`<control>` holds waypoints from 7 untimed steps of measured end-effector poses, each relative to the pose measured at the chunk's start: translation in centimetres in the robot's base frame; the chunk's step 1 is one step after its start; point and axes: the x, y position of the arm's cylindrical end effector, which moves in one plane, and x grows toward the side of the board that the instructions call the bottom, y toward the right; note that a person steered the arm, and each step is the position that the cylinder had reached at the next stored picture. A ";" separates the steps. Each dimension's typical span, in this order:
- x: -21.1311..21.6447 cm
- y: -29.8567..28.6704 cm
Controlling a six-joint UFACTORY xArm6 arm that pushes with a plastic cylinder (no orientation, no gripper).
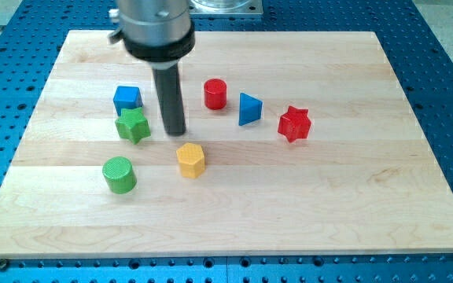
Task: Point your hand below the green circle
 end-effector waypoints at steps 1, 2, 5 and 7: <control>0.3 -2.3; 2.9 -3.5; 4.7 7.8; 14.0 5.5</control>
